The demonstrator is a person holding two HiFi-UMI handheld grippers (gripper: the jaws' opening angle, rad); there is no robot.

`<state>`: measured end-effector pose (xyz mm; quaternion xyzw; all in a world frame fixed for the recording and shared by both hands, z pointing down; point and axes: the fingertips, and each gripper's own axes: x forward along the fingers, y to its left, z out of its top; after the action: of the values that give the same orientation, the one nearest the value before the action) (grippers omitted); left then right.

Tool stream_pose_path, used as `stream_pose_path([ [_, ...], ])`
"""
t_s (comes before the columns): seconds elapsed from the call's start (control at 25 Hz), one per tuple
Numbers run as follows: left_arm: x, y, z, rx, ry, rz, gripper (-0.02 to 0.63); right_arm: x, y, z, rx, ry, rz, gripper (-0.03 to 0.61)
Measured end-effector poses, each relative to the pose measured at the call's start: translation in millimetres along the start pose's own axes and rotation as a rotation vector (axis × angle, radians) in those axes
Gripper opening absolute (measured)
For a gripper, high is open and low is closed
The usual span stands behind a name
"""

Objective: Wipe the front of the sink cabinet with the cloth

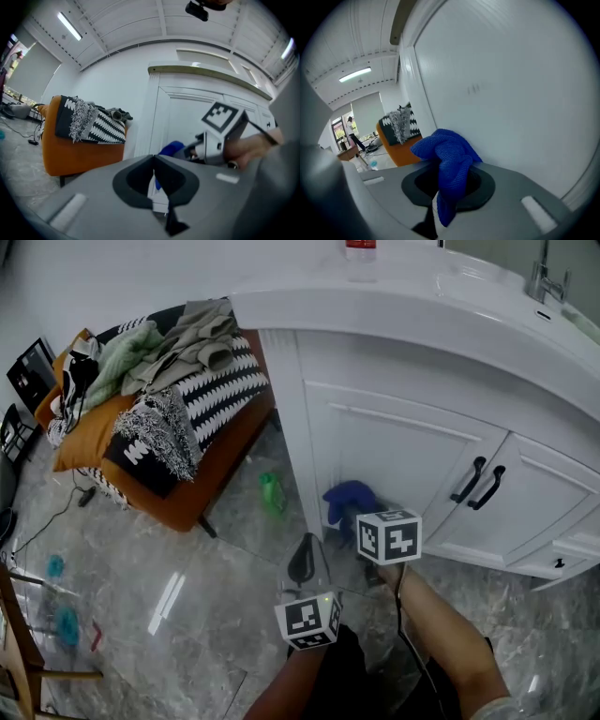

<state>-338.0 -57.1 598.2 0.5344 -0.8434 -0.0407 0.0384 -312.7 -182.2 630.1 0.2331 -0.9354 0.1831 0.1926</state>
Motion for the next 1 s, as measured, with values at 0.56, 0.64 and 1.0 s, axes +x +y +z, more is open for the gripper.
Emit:
stream_pose_path([
  [0.56,10.8,-19.7,-8.8,0.09,0.03,-0.021,0.01,-90.6,46.5,167.2,-0.113,-0.275,0.066,0.057],
  [0.64,10.9,-19.8,-9.3,0.085,0.036,-0.023,0.009,-96.1,49.9,174.9,-0.125,-0.286,0.058,0.057],
  [1.0,4.9,-5.0,-4.3,0.025,-0.001,0.022,0.011,-120.4,78.6,229.4,-0.235,-0.428,0.045,0.057],
])
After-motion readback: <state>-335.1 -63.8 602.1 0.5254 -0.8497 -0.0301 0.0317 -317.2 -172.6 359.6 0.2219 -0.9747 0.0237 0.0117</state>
